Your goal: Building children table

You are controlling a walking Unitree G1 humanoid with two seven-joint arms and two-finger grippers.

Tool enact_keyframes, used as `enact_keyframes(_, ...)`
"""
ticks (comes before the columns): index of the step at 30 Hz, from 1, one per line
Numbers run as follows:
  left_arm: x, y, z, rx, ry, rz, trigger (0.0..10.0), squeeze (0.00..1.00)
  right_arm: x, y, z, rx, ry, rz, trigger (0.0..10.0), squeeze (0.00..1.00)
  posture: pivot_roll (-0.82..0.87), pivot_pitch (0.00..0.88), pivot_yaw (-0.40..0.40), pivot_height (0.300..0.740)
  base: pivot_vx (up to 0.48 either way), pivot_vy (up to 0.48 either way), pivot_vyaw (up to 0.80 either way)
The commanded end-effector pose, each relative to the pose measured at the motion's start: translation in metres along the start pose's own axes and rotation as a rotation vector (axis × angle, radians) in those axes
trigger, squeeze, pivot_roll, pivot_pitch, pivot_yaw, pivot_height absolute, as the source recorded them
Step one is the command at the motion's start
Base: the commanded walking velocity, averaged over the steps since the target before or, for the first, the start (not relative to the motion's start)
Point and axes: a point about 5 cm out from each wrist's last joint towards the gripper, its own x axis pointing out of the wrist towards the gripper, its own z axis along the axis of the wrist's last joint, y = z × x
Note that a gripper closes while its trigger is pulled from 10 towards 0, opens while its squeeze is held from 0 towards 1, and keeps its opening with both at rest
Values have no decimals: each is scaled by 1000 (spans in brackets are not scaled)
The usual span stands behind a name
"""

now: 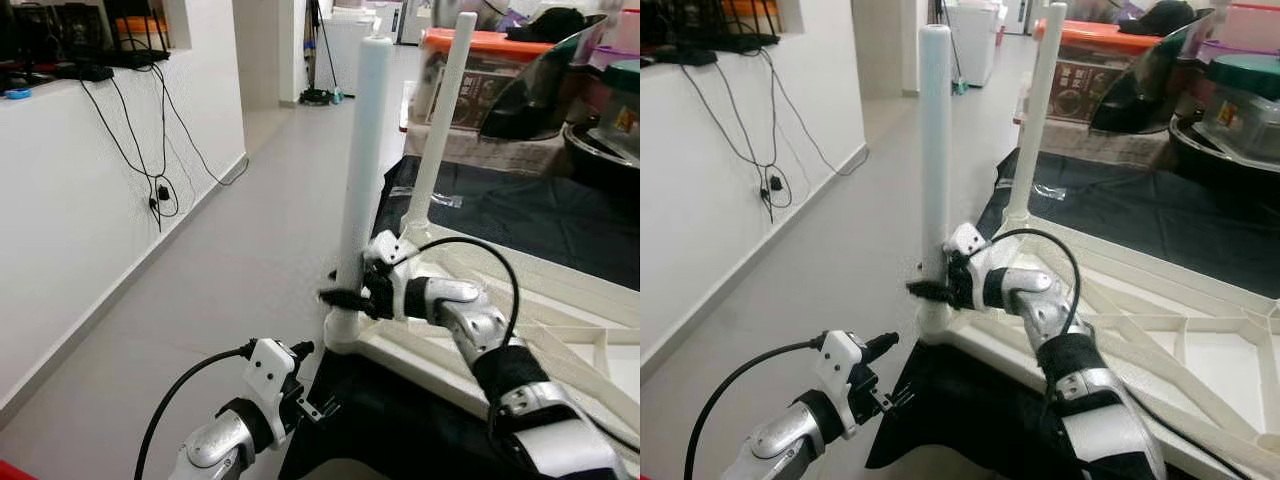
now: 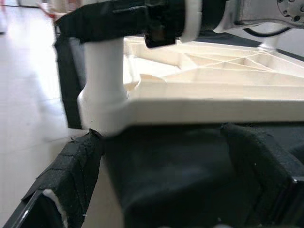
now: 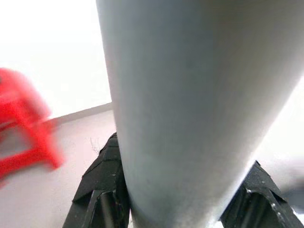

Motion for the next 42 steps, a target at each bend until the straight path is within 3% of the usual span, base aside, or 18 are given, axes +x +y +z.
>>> enact_keyframes(1,0,-1,-1,-13,3,-3,10000,0,-9,-23,-7,26,39,-285,0,0,71,0,-44,740,0,0,0)
enact_keyframes(2,0,-1,-1,-13,4,-4,10000,0,-12,-29,-7,53,30,-386,0,0,70,0,-44,740,0,0,0)
enact_keyframes(3,0,-1,-1,-13,4,-4,10000,0,-12,-29,-7,53,30,-386,0,0,70,0,-44,740,0,0,0)
enact_keyframes(5,-1,-1,0,-15,5,-6,10000,0,-32,-47,-13,190,-20,-800,0,0,67,0,-42,740,0,0,0)
enact_keyframes(6,-1,-1,0,-15,5,-6,10000,0,-32,-47,-13,190,-20,-800,0,0,67,0,-42,740,0,0,0)
enact_keyframes(7,-1,0,0,-15,5,-7,10000,0,-43,-51,-20,264,-36,-976,0,0,68,0,-43,740,0,0,0)
enact_keyframes(8,-1,0,0,-15,5,-7,10000,0,-43,-51,-20,264,-36,-976,0,0,68,0,-43,740,0,0,0)
enact_keyframes(9,-1,0,0,-15,6,-8,10000,0,-51,-52,-25,313,-40,-1087,0,0,68,0,-41,740,0,0,0)
enact_keyframes(12,-1,0,0,-15,5,-7,10000,0,-57,-48,-29,374,-58,-1192,0,0,70,0,-44,740,0,0,0)
enact_keyframes(14,0,0,0,-14,5,-6,10000,0,-58,-33,-34,486,-88,-1314,0,0,69,0,-44,740,0,0,0)
enact_keyframes(19,0,0,0,-13,5,-4,10000,0,-41,-17,-25,539,-143,-1296,0,0,71,0,-48,740,0,0,0)
enact_keyframes(20,0,0,0,-13,5,-3,10000,0,-27,-5,-18,498,-148,-1202,10000,0,71,0,-47,740,0,0,0)
enact_keyframes(21,0,0,0,-13,5,-3,10000,0,-25,-2,-16,467,-149,-1179,10000,0,70,0,-50,740,0,0,0)
enact_keyframes(22,0,0,0,-13,4,-3,10000,0,-21,3,-14,461,-175,-1126,10000,1000,70,0,-50,740,0,0,0)
enact_keyframes(30,0,-1,0,-14,5,-2,10000,0,-24,19,-18,371,-199,-1099,10000,1000,71,0,-52,740,0,0,0)
enact_keyframes(31,0,-1,-1,-13,7,-2,10000,0,-27,20,-19,339,-211,-1092,10000,0,66,0,-50,740,0,0,0)
enact_keyframes(35,0,-1,-1,-13,8,-2,10000,0,-31,21,-20,313,-220,-1087,10000,0,66,0,-50,740,0,0,0)
enact_keyframes(42,0,0,-3,9,29,6,10000,0,-53,34,-29,148,-279,-947,10000,0,54,0,-47,740,0,0,0)
